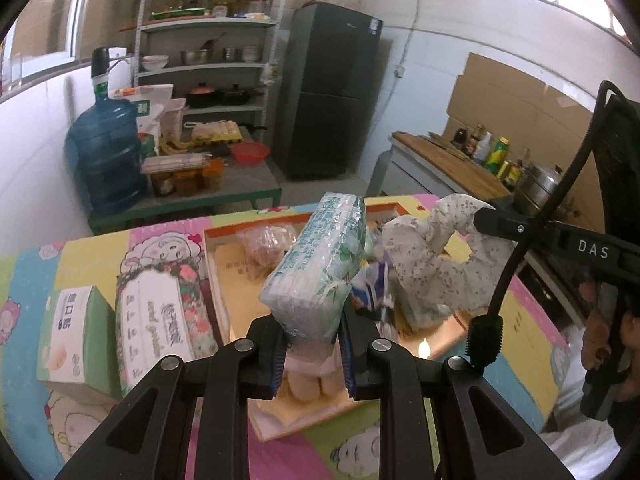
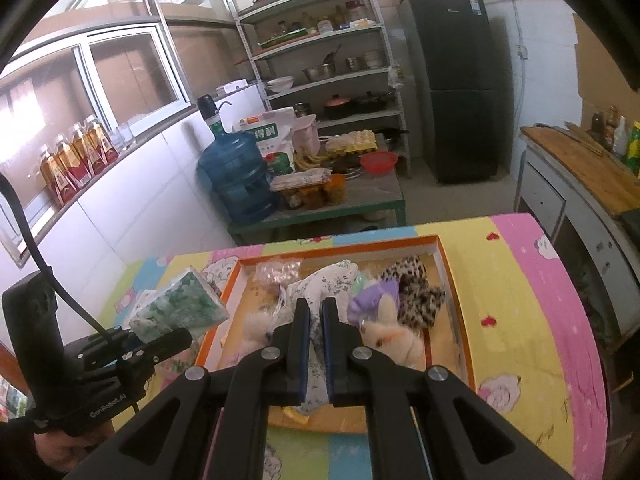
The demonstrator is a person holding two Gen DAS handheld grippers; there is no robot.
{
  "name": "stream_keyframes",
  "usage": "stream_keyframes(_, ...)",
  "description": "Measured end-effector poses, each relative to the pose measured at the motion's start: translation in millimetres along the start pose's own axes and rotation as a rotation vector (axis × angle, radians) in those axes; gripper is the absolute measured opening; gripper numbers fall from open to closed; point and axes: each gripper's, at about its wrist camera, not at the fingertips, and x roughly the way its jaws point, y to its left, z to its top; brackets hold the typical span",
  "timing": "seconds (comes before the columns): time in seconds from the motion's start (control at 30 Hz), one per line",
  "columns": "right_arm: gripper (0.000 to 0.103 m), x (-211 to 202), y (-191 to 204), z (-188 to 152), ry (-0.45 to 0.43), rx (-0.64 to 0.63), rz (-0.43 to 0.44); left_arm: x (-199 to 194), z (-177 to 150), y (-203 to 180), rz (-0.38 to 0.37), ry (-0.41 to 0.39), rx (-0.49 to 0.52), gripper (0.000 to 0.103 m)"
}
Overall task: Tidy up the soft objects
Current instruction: 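Carry the tissue pack and scrunchie over the gold box with both tools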
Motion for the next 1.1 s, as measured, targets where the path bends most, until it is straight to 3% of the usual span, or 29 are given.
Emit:
stream_keyframes(0.47, 0.007, 37.9, -23.3, 34.5, -0.01, -0.007, 0.083, 42.2, 32.1, -9.8, 0.073, -0.006, -0.045, 0.023)
stream_keyframes(1.1, 0.007, 75.8, -53.0, 34.3, 0.05, 0.034, 0.098, 84.3, 41.6, -8.6, 0.095, 0.038, -0.102, 0.023)
